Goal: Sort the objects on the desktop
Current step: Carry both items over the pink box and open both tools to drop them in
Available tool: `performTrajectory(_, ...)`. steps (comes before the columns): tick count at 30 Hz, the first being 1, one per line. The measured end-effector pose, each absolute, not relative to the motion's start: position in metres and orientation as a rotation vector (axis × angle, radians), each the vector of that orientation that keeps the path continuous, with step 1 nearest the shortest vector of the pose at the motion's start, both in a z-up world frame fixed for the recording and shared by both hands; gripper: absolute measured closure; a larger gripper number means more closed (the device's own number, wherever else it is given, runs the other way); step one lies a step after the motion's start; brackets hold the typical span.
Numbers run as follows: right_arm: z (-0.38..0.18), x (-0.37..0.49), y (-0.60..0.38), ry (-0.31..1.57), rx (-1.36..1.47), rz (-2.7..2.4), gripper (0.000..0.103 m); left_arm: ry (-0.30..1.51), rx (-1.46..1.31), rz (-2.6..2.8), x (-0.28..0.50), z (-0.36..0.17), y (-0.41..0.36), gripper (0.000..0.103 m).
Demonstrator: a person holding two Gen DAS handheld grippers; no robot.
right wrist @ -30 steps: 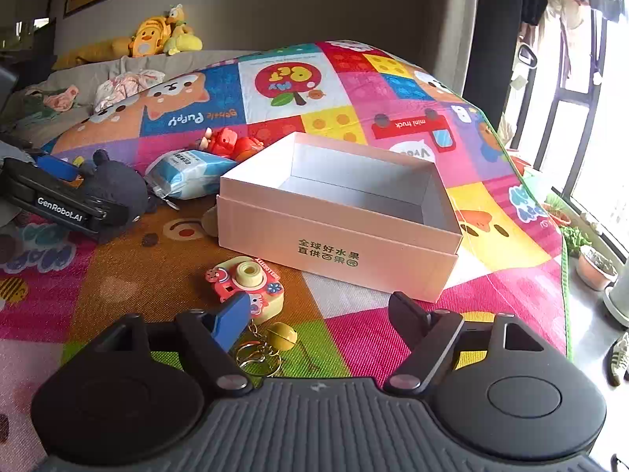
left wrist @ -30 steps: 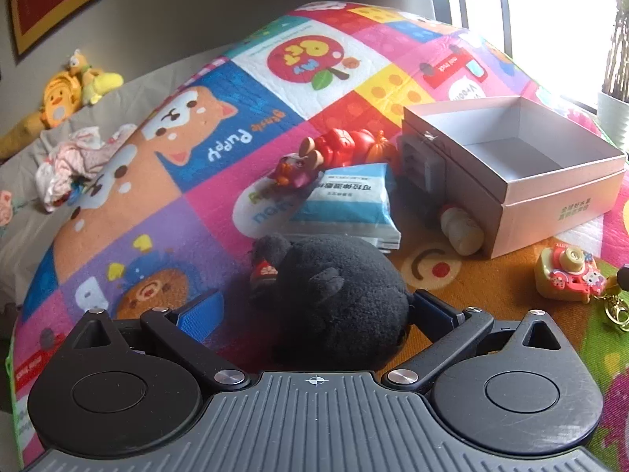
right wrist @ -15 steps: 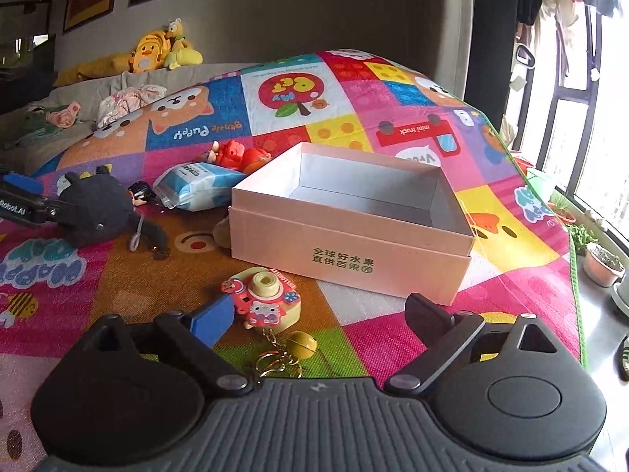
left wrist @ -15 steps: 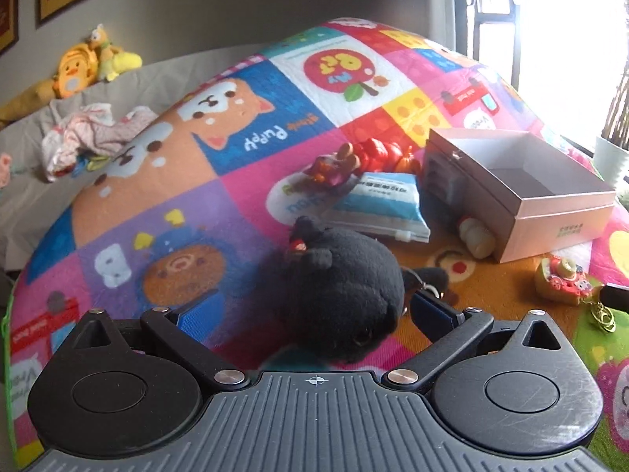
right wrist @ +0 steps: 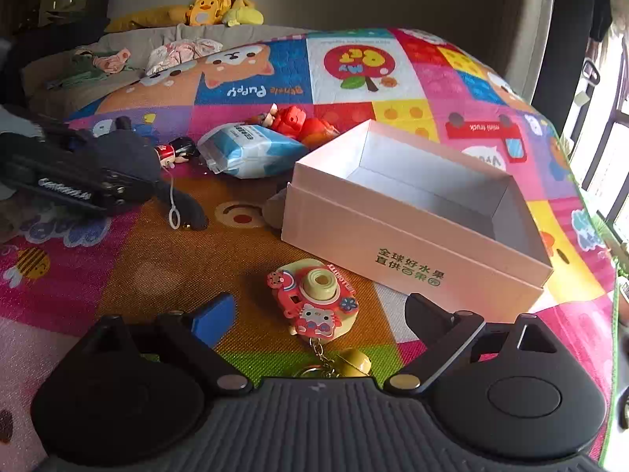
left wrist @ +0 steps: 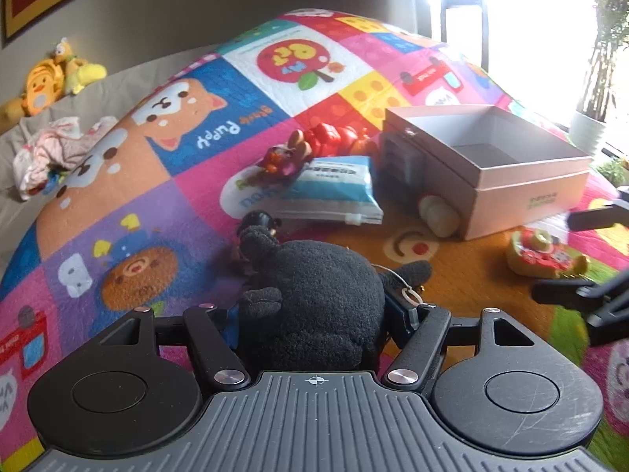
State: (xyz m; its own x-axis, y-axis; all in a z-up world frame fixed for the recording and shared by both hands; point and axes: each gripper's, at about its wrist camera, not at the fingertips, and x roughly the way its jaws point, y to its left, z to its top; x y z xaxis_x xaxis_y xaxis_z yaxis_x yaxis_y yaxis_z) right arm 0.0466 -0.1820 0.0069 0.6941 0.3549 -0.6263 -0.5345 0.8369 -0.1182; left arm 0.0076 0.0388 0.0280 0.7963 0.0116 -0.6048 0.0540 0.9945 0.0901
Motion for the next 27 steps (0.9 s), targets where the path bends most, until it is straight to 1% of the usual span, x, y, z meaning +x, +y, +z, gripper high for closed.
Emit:
performTrajectory(1, 0.005, 0.052, -0.182, 0.651, -0.285, 0.507, 0.017, 0.652, 0.104, -0.051, 0.001, 0.03, 0.035, 0.03)
performTrajectory(3, 0.004, 0.062, -0.183, 0.689, -0.231, 0.517, 0.032, 0.65, 0.103, -0.1, -0.01, 0.034, 0.029, 0.03)
performTrajectory(4, 0.005, 0.066, -0.184, 0.705, -0.209, 0.522, 0.04, 0.648, 0.103, -0.118, -0.013, 0.037, 0.026, 0.03)
performTrajectory(5, 0.008, 0.067, -0.184, 0.719, -0.198, 0.52, 0.051, 0.642, 0.103, -0.135, -0.017, 0.041, 0.022, 0.03)
performTrajectory(9, 0.031, 0.045, -0.195, 0.655, -0.21, 0.506, 0.051, 0.576, 0.089, -0.187, -0.021, 0.067, 0.011, 0.03)
performTrajectory(12, 0.065, 0.021, -0.217, 0.576, -0.192, 0.499, 0.051, 0.511, 0.061, -0.246, -0.013, 0.097, 0.001, 0.03)
performTrajectory(16, 0.116, -0.003, -0.253, 0.429, -0.175, 0.409, 0.051, 0.41, 0.045, -0.306, 0.016, 0.136, -0.024, 0.03)
performTrajectory(19, 0.141, -0.009, -0.275, 0.347, -0.167, 0.341, 0.051, 0.353, 0.024, -0.329, 0.054, 0.159, -0.049, 0.029)
performTrajectory(20, 0.146, -0.01, -0.28, 0.333, -0.165, 0.324, 0.051, 0.334, 0.015, -0.336, 0.069, 0.164, -0.057, 0.026)
performTrajectory(21, 0.15, -0.009, -0.284, 0.324, -0.162, 0.308, 0.051, 0.322, 0.013, -0.337, 0.084, 0.167, -0.063, 0.014)
performTrajectory(22, 0.153, -0.006, -0.287, 0.319, -0.157, 0.294, 0.051, 0.327, 0.021, -0.322, 0.099, 0.169, -0.07, 0.008)
performTrajectory(24, 0.155, -0.003, -0.294, 0.317, -0.151, 0.273, 0.051, 0.354, 0.012, -0.291, 0.117, 0.168, -0.074, 0.007)
performTrajectory(27, 0.154, 0.004, -0.302, 0.323, -0.136, 0.264, 0.051, 0.392, -0.013, -0.311, 0.113, 0.152, -0.065, 0.005)
